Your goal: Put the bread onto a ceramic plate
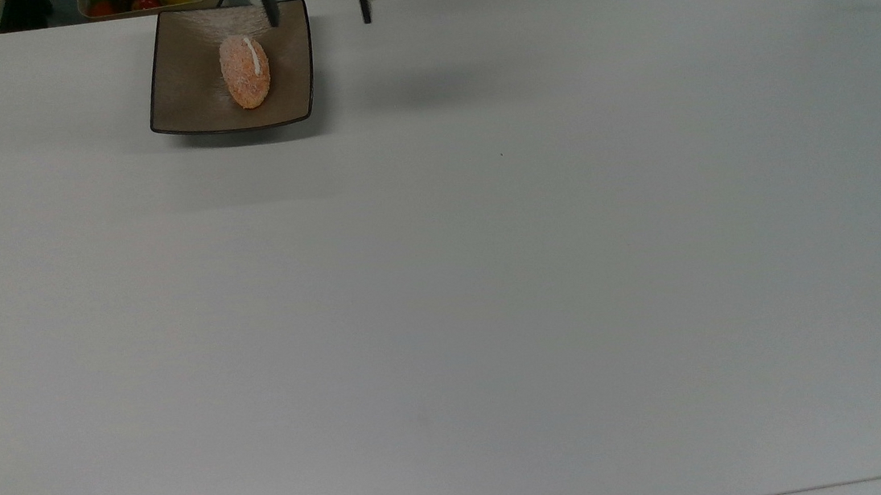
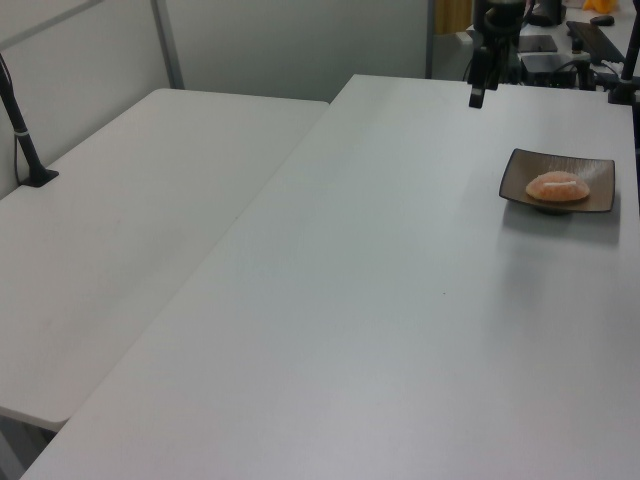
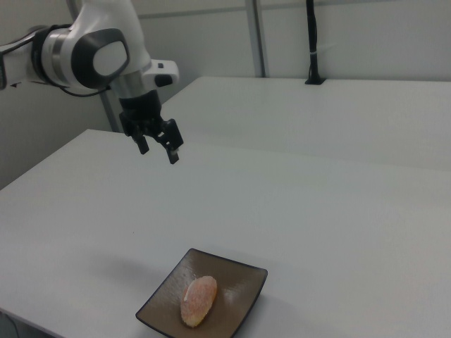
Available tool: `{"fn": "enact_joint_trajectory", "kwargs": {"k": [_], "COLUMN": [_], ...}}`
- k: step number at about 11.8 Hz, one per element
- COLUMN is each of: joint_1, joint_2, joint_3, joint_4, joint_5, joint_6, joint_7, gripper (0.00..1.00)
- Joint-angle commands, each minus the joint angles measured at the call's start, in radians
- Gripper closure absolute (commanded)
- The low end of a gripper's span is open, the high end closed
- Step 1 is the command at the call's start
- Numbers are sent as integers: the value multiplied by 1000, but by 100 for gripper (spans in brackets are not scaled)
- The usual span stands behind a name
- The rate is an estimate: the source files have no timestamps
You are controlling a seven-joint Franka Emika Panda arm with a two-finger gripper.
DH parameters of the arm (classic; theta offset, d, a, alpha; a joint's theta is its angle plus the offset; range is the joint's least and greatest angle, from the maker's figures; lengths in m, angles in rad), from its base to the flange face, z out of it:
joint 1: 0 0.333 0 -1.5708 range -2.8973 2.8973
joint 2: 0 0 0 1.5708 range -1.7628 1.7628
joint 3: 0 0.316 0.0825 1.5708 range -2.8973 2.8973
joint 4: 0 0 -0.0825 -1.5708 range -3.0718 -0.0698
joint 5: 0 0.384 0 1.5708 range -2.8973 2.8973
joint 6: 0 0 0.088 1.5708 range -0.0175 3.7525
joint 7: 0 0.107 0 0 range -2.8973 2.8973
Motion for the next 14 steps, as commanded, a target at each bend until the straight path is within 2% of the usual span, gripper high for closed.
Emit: {"fn": "enact_joint_trajectory", "kwargs": {"k": [1,5,14], "joint_1": [-106,-91,-95], "joint_2": [14,69,122], "joint_3": [154,159,157], "joint_4": [21,61,101], "joint_5": [-15,27,28], "joint_6": [-11,-48,-42], "joint_7": [66,63,57], "gripper": [0,0,0]}}
